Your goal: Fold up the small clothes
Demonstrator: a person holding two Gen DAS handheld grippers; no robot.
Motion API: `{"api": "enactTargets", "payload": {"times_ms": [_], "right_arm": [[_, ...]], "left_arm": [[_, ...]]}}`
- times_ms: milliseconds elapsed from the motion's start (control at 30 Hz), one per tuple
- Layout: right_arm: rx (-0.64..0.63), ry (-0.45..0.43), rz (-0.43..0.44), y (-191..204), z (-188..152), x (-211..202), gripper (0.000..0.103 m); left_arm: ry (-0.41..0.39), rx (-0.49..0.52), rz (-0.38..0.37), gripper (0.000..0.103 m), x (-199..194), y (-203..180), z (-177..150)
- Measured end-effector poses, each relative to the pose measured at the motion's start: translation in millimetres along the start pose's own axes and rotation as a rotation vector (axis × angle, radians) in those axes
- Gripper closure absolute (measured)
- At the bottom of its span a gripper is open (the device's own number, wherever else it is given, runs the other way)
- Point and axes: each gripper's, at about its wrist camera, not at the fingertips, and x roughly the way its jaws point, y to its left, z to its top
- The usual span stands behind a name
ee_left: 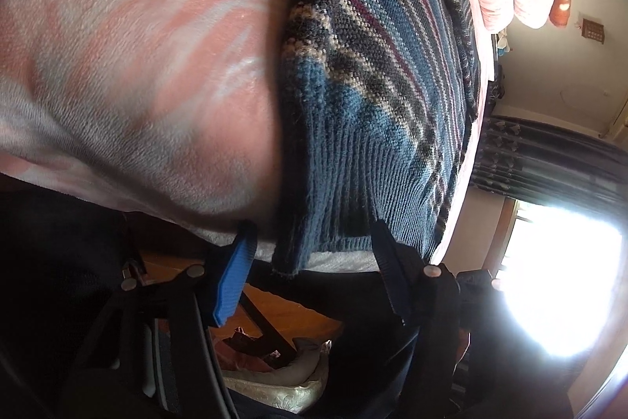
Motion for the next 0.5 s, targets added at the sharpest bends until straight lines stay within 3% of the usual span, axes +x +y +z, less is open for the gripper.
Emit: {"api": "enactTargets", "payload": {"times_ms": [133,267,300,333,367,400,433,500], "right_arm": [[0.000,-0.001,0.007,0.8,0.8,0.7,0.049],[0.004,0.011,0.004,-2.3,2.7,7.0,0.051],[0.006,0.011,0.001,-3.2,2.8,8.7,0.054],[0.005,0.012,-0.002,-3.3,2.6,10.3,0.064],[-0.001,0.012,-0.001,-3.4,2.7,10.9,0.080],[-0.007,0.009,-0.005,-3.4,2.8,10.5,0.089],[-0.014,0.001,-0.007,-3.1,2.7,8.8,0.094],[-0.026,-0.009,0.001,-1.0,1.5,4.0,0.095]], "left_arm": [[-0.006,0.014,-0.023,0.044,-4.6,-9.3,-2.1],[0.009,-0.005,0.026,0.046,6.3,-7.8,4.3],[0.008,-0.015,0.032,0.057,8.7,-5.6,5.4],[0.004,-0.019,0.041,0.075,10.1,-3.5,6.0],[0.003,-0.026,0.045,0.088,11.5,-0.6,6.5],[0.004,-0.033,0.038,0.095,12.3,2.4,6.8],[-0.002,-0.041,0.015,0.096,11.4,5.5,6.5],[-0.023,-0.042,-0.010,0.096,7.3,7.2,4.3]]}}
